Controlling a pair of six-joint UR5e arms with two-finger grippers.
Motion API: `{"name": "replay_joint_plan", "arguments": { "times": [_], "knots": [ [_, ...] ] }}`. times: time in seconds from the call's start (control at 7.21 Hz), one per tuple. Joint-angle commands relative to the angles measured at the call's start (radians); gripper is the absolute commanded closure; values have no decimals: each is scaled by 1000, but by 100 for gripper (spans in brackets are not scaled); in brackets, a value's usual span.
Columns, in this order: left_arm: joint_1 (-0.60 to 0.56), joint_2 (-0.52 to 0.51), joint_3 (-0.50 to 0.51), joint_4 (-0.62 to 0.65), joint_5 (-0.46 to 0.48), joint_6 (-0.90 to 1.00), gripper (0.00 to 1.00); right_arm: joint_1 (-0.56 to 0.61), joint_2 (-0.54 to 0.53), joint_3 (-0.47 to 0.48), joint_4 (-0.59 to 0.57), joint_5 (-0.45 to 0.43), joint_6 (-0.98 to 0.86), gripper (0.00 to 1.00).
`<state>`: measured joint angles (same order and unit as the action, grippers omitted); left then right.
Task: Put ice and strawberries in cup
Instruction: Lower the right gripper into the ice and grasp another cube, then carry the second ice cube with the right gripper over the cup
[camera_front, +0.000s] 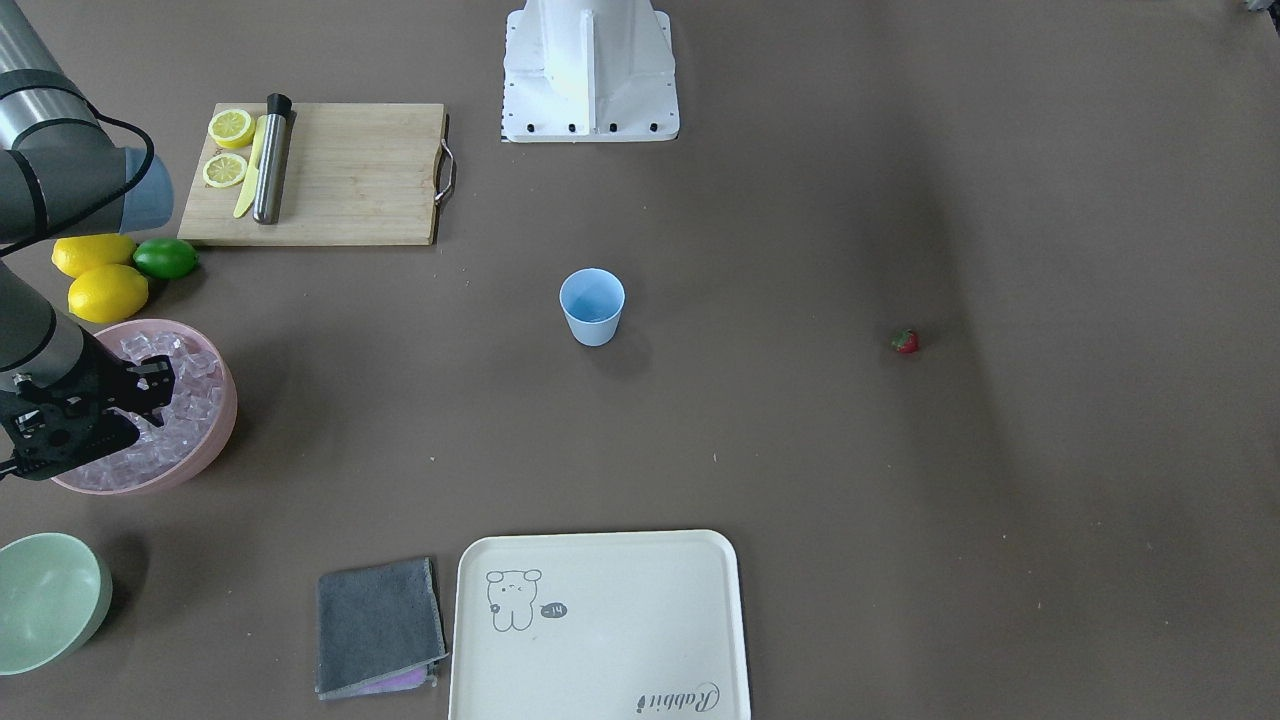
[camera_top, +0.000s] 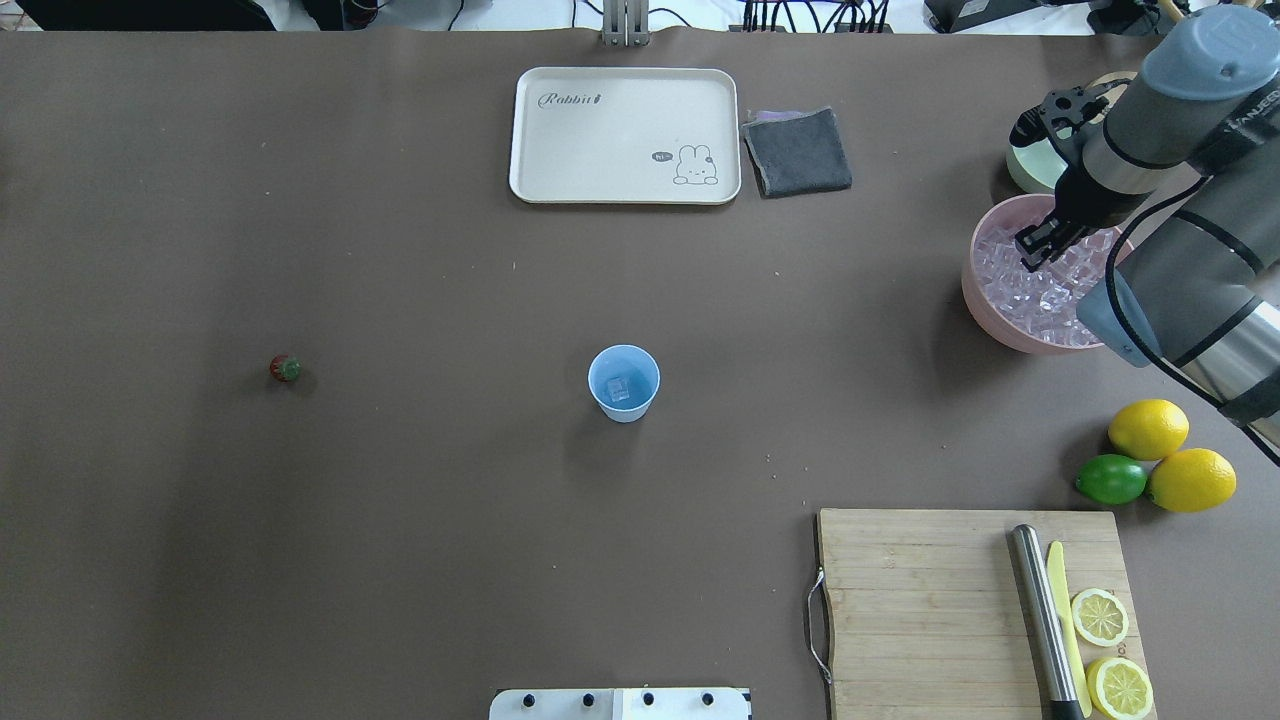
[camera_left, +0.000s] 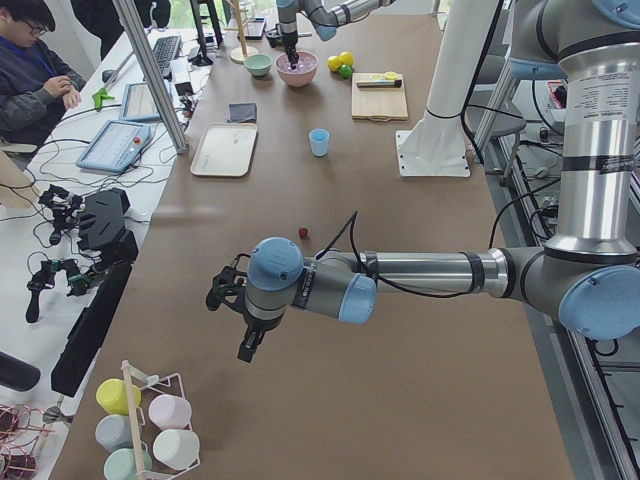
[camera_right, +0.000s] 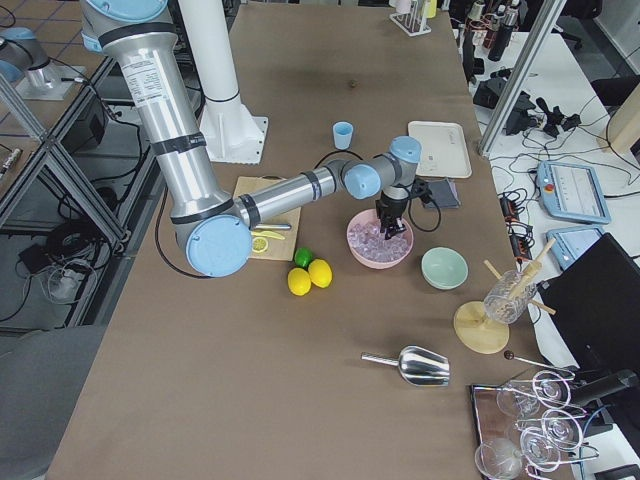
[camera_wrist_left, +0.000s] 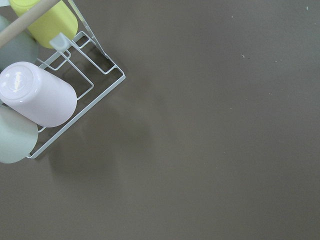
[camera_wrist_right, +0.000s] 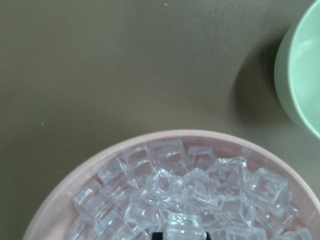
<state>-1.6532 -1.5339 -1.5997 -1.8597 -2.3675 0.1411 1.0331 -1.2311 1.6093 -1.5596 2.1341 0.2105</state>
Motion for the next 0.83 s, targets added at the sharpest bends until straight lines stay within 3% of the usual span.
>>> {"name": "replay_joint_plan", "arguments": {
  "times": [0.0,0.14,0.28,0.42,0.55,0.69],
  "knots": [
    [1,0,1,0,1,0,1,65,53,204,-269,33,-11,100],
    [1,0,3,-1,1,0,1,74,91,295,-363,91,6,100],
    [1,1,1,-1,-1,2,1,37,110,346,-362,212,152,100],
    [1,3,1,-1,-1,2,1,-73,114,380,-218,233,432,100],
    [1,5,1,-3,-1,2,1,-200,137,359,34,192,766,100],
    [1,5,3,-3,-1,2,1,-347,191,347,127,32,963,100]
  ]
}}
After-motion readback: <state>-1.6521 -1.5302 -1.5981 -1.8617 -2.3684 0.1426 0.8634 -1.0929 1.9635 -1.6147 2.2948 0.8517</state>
